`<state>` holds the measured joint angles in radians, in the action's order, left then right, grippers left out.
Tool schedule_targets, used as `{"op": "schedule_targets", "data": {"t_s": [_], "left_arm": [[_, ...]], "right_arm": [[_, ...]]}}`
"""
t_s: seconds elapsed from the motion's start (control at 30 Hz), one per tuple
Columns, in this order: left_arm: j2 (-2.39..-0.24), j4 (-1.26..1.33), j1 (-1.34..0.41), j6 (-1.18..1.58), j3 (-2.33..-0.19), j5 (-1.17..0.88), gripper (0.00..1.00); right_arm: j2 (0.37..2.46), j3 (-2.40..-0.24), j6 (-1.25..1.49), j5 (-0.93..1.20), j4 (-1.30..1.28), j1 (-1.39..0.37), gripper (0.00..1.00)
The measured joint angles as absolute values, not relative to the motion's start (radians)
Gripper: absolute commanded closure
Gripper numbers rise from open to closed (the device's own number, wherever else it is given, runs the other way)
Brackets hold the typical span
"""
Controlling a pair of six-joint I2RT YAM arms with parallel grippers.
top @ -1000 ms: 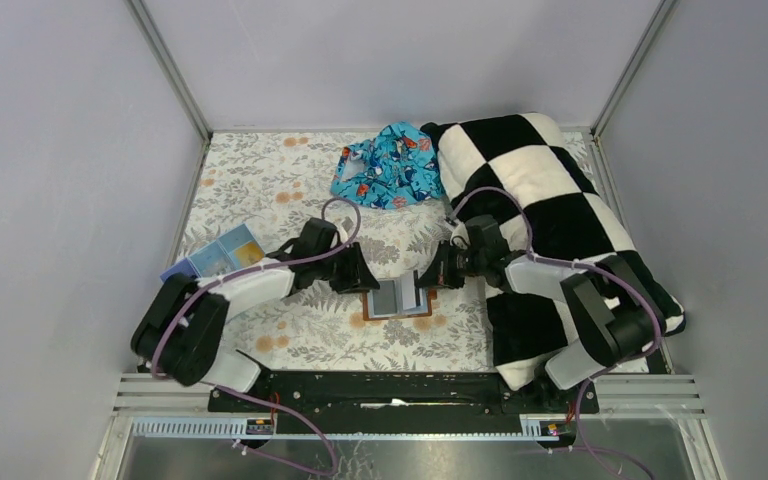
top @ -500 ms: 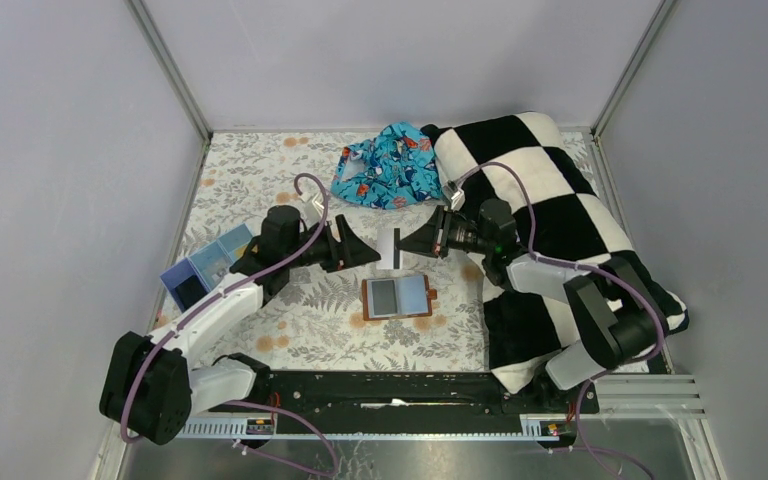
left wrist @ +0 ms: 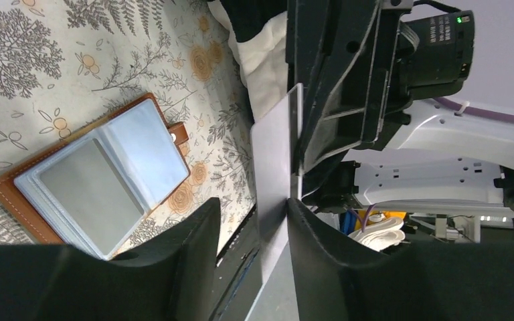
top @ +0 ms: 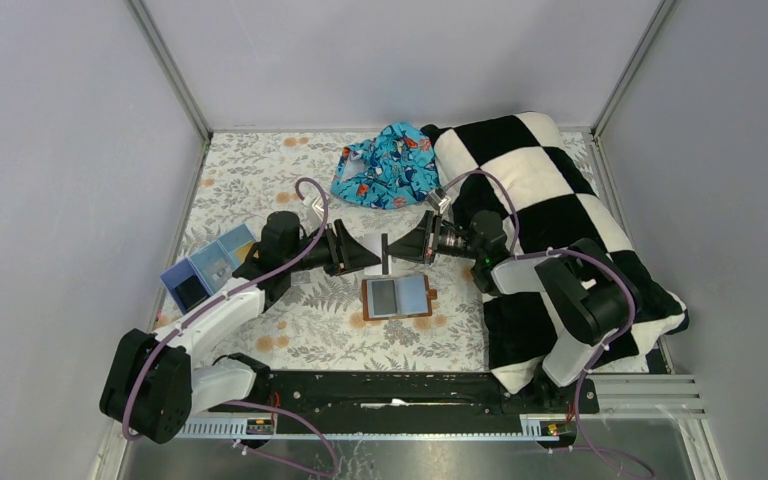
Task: Take the credit cards out of the card holder
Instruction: Place the credit card in the storage box.
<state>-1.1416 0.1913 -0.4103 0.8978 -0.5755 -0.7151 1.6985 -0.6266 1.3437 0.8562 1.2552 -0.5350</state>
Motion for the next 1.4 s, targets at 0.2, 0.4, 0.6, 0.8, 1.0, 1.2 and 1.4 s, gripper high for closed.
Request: {"op": "schedule_targets", "data": {"t_s": [0.2, 0.4, 0.6, 0.8, 1.0, 1.2, 1.4], "left_arm": [[-1.138, 0.186, -0.411, 0.903, -0.575, -0.711, 0.97], [-1.114, 0.157, -0.411, 0.907, -0.583, -0.707, 1.0], [-1.11, -0.096, -0.4, 0.795, -0.72, -0.595, 1.0], [-1.176, -0.572, -0.346, 0.634, -1.053, -0.242, 1.0], [-1.295, -0.967, -0.34, 0.655, -1.275, 0.307, 1.0], [-1.372, -1.248, -0.303, 0.8, -1.266, 0.716, 1.0], [-1.566, -1.377, -0.22, 0.957, -1.221, 0.916, 1.0]], "right_arm": [[1.748, -0.627, 1.368, 0.854, 1.277, -0.546, 1.0], [1.759, -0.622, 1.367, 0.85, 1.285, -0.551, 0.69], [1.768, -0.622, 1.362, 0.851, 1.262, -0.556, 0.32], [1.728, -0.619, 1.221, 0.844, 1.005, -0.53, 0.25], [1.578, -0.669, 0.945, 0.743, 0.562, -0.522, 0.23], [1.562, -0.698, 0.845, 0.698, 0.406, -0.521, 0.23], [1.574, -0.712, 0.828, 0.697, 0.339, -0.521, 0.23]]}}
